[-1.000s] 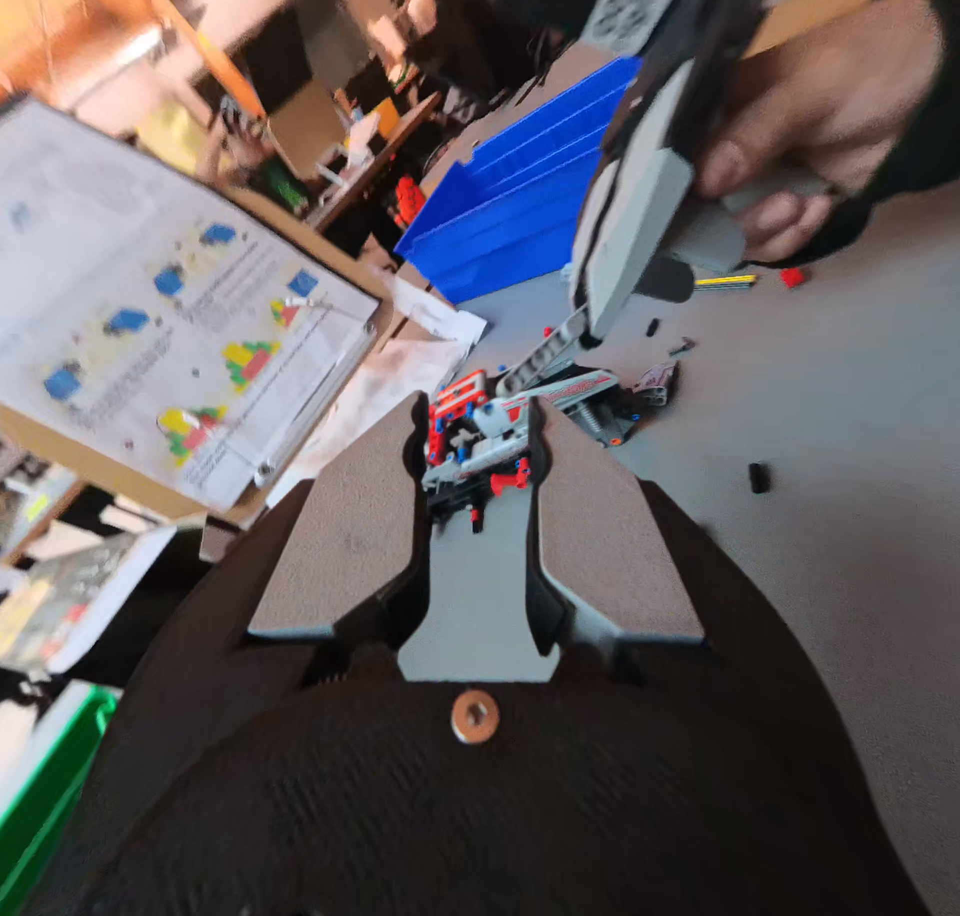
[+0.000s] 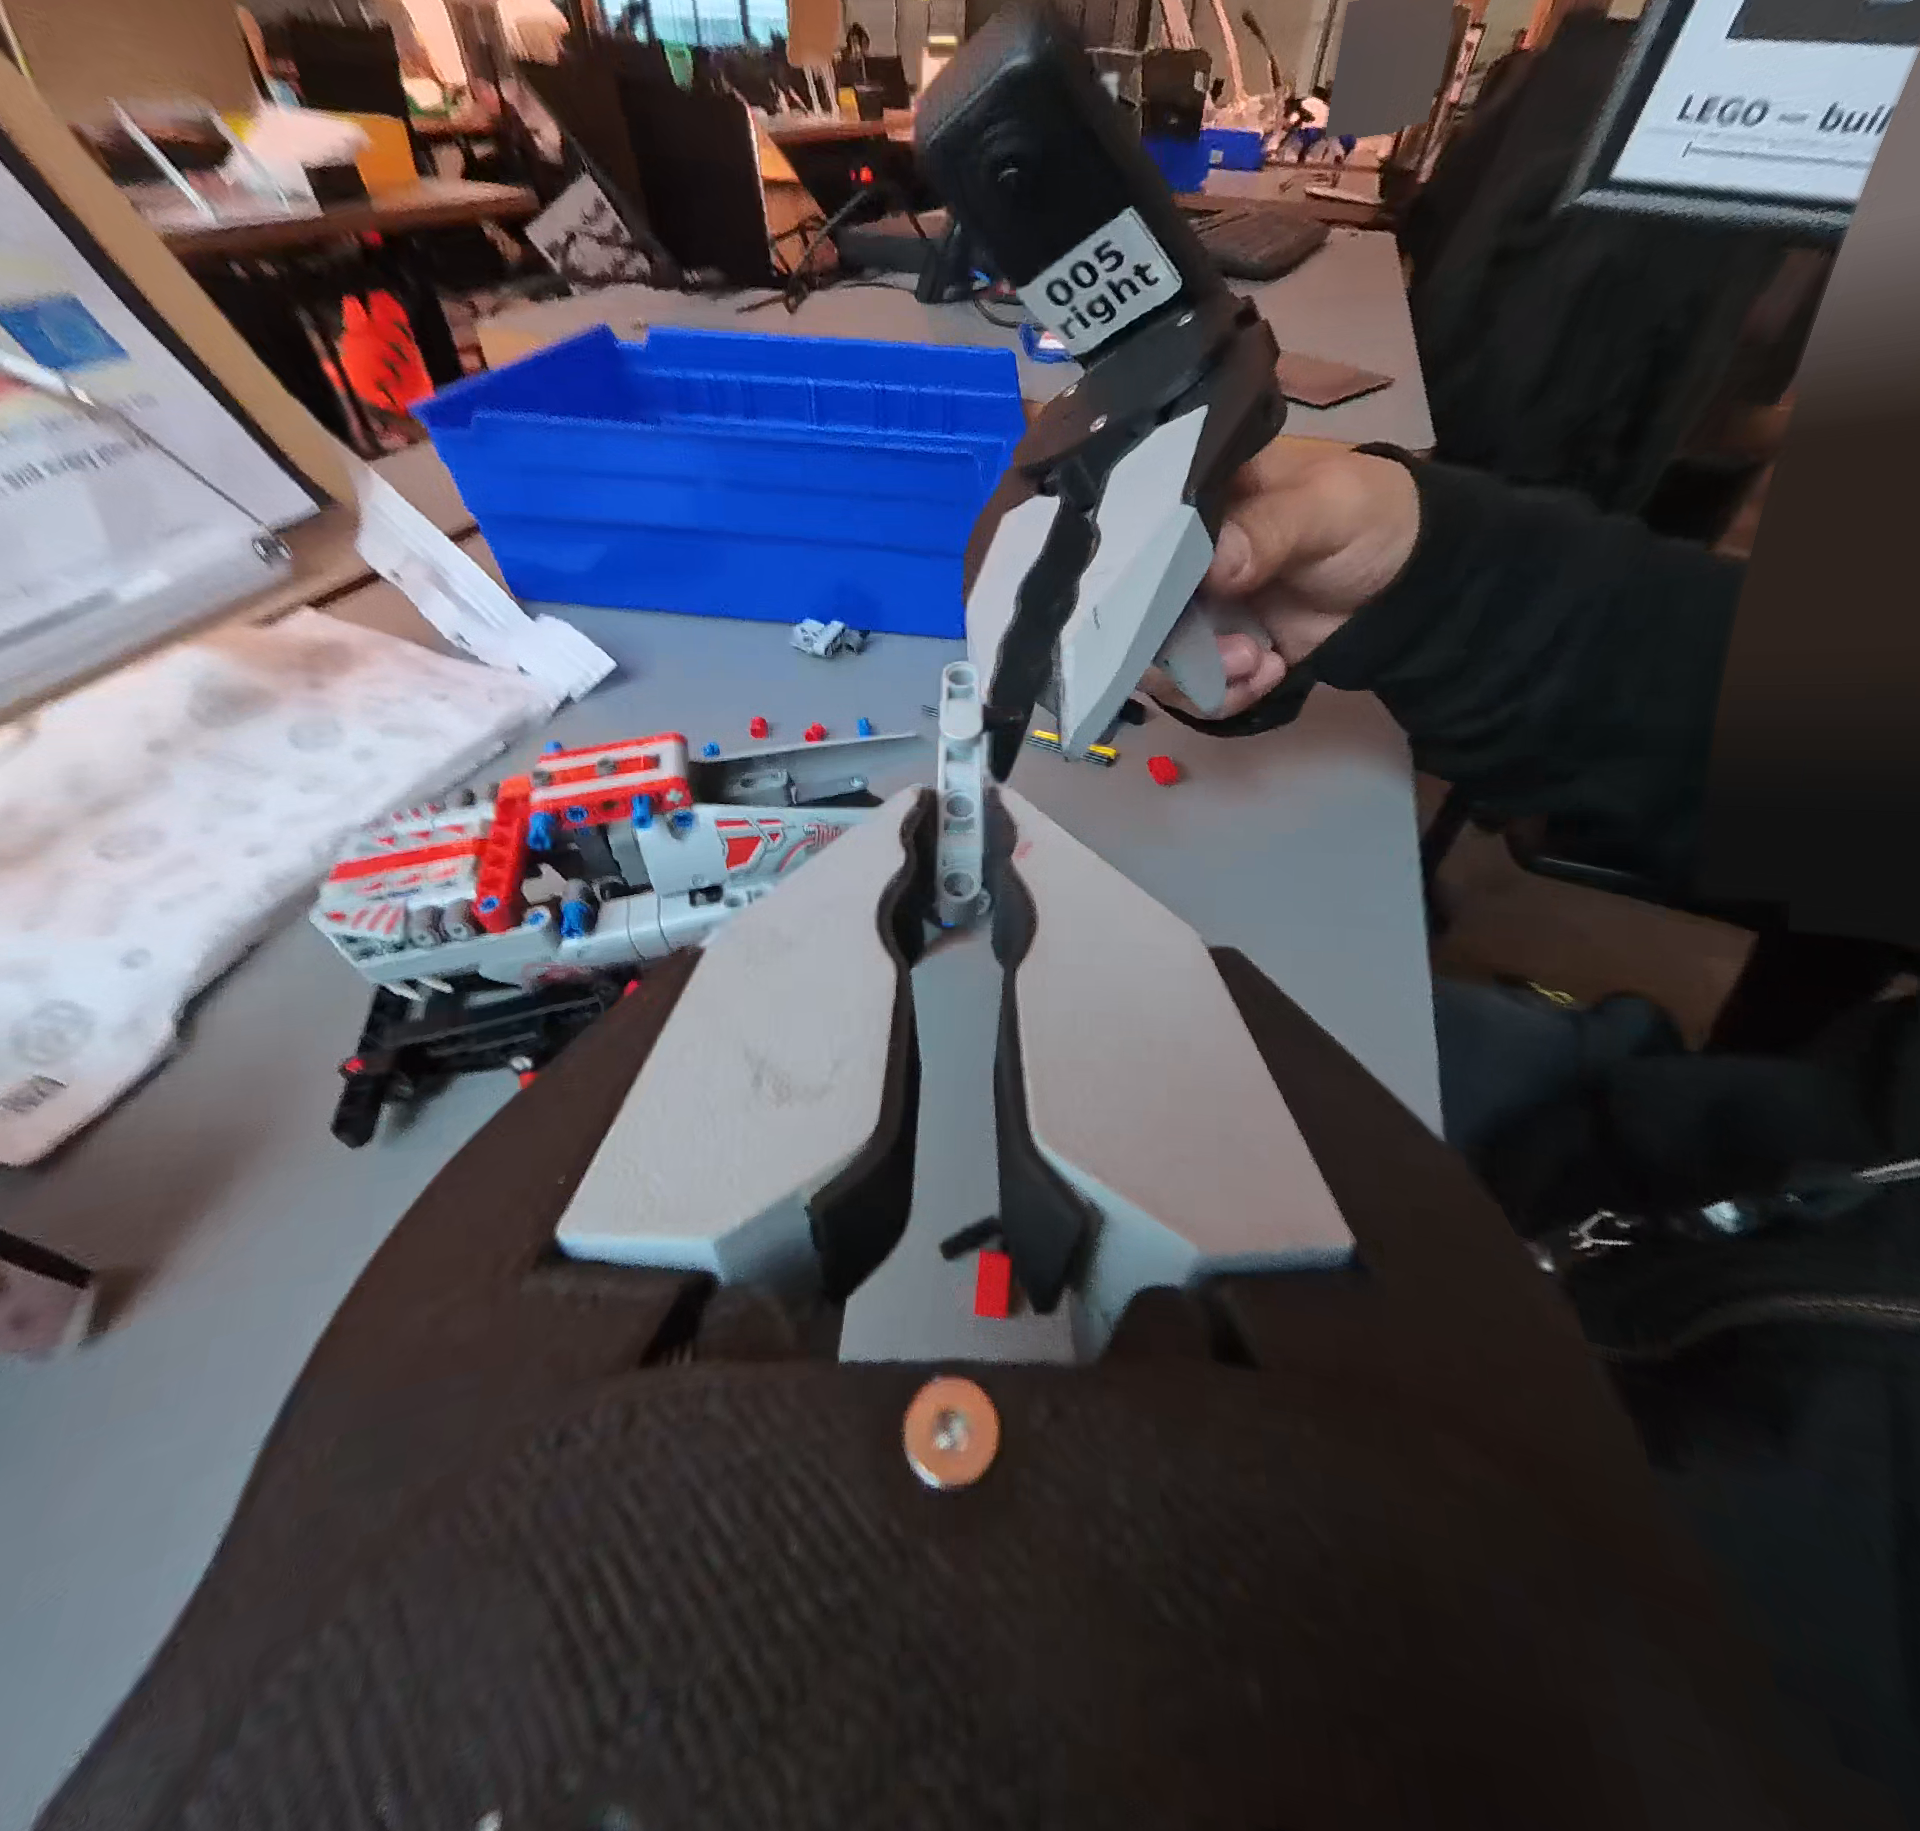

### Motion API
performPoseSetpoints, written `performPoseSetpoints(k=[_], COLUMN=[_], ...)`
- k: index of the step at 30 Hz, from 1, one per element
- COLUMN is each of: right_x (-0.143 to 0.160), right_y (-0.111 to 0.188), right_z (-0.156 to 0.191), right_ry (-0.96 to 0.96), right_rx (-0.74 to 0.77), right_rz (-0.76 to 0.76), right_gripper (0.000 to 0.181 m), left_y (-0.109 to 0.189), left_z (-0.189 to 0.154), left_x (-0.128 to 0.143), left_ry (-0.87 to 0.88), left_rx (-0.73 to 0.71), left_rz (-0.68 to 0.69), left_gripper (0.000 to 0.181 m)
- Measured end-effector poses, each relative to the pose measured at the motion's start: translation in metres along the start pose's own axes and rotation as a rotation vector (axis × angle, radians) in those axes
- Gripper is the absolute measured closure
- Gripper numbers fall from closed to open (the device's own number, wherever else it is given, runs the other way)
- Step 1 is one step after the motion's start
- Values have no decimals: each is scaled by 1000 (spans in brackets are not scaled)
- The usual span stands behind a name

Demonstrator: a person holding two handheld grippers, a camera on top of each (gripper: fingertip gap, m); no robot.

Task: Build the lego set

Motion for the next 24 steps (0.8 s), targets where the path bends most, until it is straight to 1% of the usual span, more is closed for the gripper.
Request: performPoseSetpoints(k=[6, 8, 9, 15, 17, 19, 22, 24], right_x=[-2, -4, -6, -5, -4, -3, -4, -2], right_y=[-12, -12, -11, -12, -13, -15, -16, -17], right_z=[15, 13, 12, 12, 16, 21, 33, 37], right_ry=[-45, -63, -67, -35, 41, 177, 431, 528], right_rx=[-139, -132, -135, -99, -79, -35, 24, 58], right_rz=[-46, -87, -105, -112, -109, -92, -115, -107], right_gripper=[167, 168, 172, 176, 178, 180, 181, 180], left_y=[-2, -3, -4, -6, -8, -9, -6, -5], left_z=[-11, -18, -20, -22, -23, -29, -38, -41], left_x=[-3, -4, -4, -1, 1, 1, -2, -1], left_ry=[-279, -367, -407, -559, -633, -738, -1029, -1133], left_rx=[-121, -132, -151, -232, -275, -325, -462, -525], left_rz=[12, 10, 21, 61, 71, 67, 26, 32], left_gripper=[175, 175, 175, 176, 175, 174, 175, 175])
Point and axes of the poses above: each gripper's, where its closed fingertips meet, y back along the fingers, x out of its underside, z = x × y across the jaws, the point moved 6 cm from there along y, back along the fingers, and after that the axes turned 1 degree about -x, right-handed, at the moved point
